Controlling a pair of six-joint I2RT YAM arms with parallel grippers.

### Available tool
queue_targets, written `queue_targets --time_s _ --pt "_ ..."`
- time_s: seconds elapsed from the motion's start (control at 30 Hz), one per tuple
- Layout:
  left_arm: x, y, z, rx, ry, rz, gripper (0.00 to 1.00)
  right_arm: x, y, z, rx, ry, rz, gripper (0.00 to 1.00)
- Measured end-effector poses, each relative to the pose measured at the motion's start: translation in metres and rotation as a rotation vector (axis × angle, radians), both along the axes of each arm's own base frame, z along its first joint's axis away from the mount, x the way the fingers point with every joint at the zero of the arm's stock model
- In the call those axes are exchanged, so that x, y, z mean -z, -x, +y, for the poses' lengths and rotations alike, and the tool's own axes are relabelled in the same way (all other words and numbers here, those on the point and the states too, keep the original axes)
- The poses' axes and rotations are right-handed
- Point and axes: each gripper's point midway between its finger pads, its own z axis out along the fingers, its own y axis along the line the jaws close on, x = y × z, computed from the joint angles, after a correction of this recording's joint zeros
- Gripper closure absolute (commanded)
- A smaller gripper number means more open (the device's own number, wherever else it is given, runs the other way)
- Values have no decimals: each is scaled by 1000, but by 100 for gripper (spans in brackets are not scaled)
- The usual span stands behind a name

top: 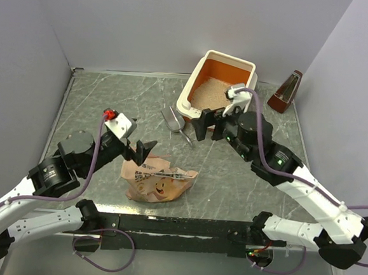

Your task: Fill the litter box with clean litter

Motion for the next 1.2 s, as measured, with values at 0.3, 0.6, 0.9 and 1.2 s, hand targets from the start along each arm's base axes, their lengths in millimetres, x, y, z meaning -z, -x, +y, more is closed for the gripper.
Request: queue_targets --time_s 0.3,0.6,0.9,1.2 --pt "-25 -20 1 -127 128 27 3 -11 13 -14 -9 -128 -118 0" --pt "-28 -29 7 -199 161 28 3 -1 2 -21 64 -109 -109 0" --pt "-22 -36 3 -221 145 38 3 -3 -1 -27 101 -113 -119 0" --pt "-18 -43 1 -247 136 39 3 -7 0 -32 115 -124 -136 0"
